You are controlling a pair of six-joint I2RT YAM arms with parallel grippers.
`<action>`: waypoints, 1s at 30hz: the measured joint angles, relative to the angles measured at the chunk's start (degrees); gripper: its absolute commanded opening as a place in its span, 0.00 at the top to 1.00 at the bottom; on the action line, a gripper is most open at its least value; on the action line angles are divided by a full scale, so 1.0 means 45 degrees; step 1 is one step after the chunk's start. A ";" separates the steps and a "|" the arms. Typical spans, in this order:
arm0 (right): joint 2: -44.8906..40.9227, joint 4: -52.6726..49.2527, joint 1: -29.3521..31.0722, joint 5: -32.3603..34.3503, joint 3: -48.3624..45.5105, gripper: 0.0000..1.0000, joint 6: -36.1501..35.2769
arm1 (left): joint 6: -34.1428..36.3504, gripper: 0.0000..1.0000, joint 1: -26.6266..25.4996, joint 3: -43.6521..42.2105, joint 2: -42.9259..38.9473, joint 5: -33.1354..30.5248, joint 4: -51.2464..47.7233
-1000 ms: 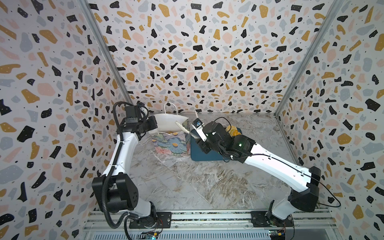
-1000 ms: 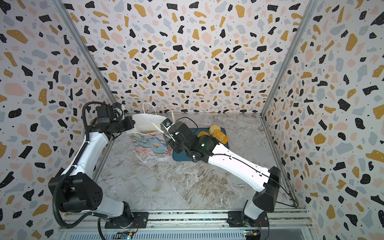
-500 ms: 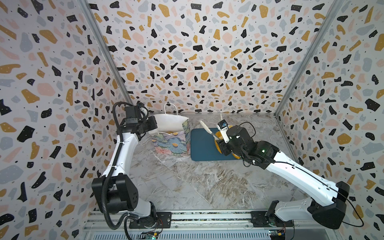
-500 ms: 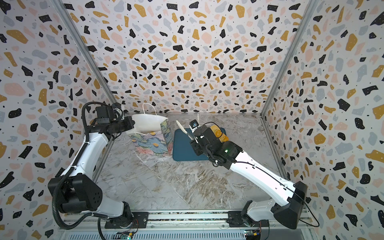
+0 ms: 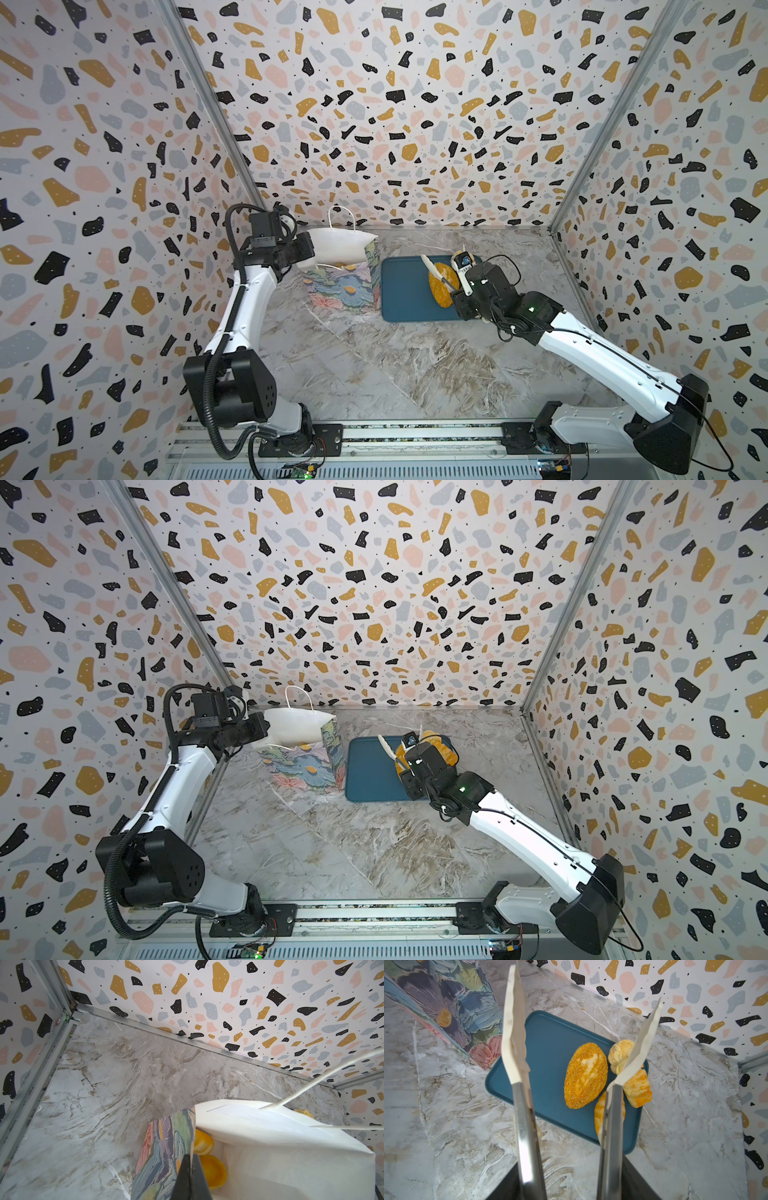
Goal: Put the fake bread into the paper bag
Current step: 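Lower the open tongs around the sugar-crusted oval bun on the tray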
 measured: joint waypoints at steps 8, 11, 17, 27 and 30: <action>-0.0068 0.0015 -0.0782 -0.0471 -0.0884 0.38 0.0481 | -0.0015 1.00 0.0000 -0.0005 0.0000 0.0005 0.0000; -0.0068 0.0005 -0.0952 -0.0559 -0.1078 0.37 0.0709 | -0.0039 1.00 0.0000 -0.0005 0.0000 0.0005 0.0000; 0.0223 -0.0058 -0.1049 -0.0777 -0.1146 0.35 0.1195 | -0.0039 1.00 0.0000 -0.0005 0.0000 0.0010 0.0005; 0.1797 -0.0884 -0.1156 -0.1049 -0.0913 0.35 0.2147 | -0.0049 1.00 0.0000 -0.0029 0.0000 0.0015 0.0053; 0.2113 -0.1030 -0.1166 -0.1146 -0.0743 0.34 0.2331 | -0.0049 1.00 0.0000 -0.0044 0.0000 0.0015 0.0078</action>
